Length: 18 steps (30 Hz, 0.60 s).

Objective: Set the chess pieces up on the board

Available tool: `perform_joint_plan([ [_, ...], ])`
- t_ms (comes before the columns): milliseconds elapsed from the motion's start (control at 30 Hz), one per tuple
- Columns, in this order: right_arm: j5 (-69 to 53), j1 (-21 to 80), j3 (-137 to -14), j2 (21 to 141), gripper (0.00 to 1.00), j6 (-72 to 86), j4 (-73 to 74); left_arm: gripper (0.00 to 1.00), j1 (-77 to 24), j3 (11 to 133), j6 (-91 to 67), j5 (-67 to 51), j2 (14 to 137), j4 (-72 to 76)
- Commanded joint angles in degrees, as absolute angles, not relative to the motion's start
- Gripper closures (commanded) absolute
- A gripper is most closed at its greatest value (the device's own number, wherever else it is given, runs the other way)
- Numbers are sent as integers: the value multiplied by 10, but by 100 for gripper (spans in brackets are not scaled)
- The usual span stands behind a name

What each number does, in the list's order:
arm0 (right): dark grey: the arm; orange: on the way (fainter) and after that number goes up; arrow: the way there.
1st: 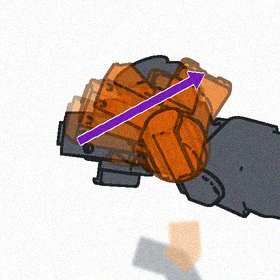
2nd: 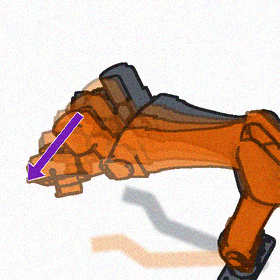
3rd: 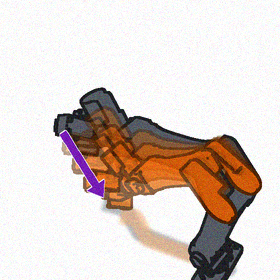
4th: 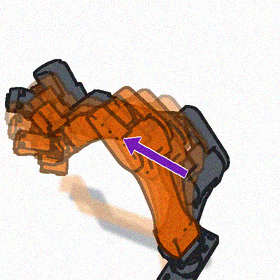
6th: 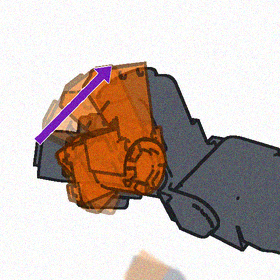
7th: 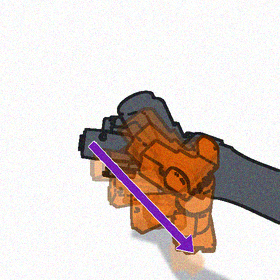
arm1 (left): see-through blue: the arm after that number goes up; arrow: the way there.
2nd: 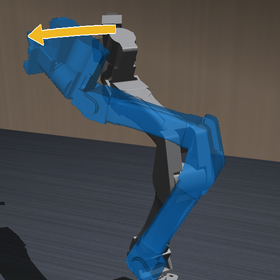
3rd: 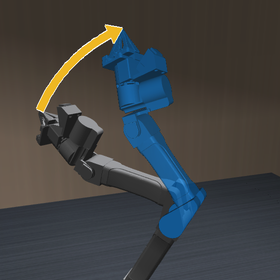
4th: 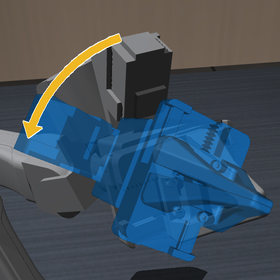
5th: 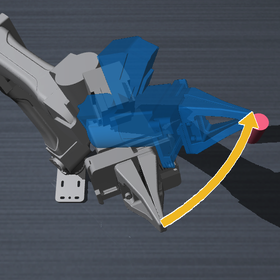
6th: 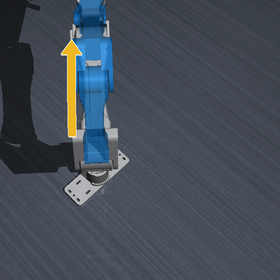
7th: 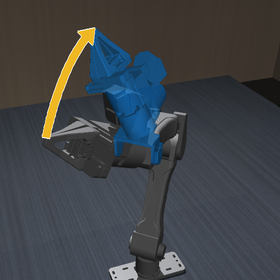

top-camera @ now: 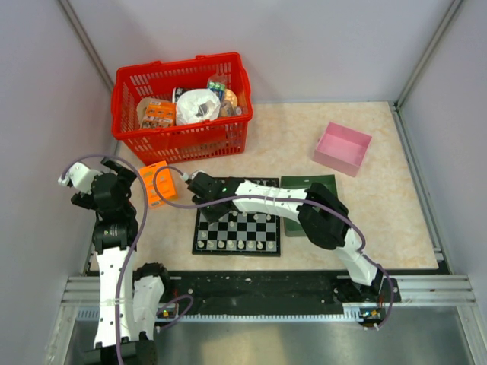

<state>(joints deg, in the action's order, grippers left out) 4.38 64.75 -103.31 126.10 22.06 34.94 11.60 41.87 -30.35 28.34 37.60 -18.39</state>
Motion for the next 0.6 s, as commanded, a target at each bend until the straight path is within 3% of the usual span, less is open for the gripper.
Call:
perform_joint_plan([
  [0, 40, 652, -1061, 1262, 78, 220, 331, 1, 119, 418, -305, 287, 368, -163],
  [133, 38, 651, -1053, 1255, 85, 220, 331, 1, 119, 417, -305, 286, 370, -162],
  [567, 29, 674, -1017, 1224, 89, 228, 330, 1, 119, 420, -306, 282, 370, -162],
])
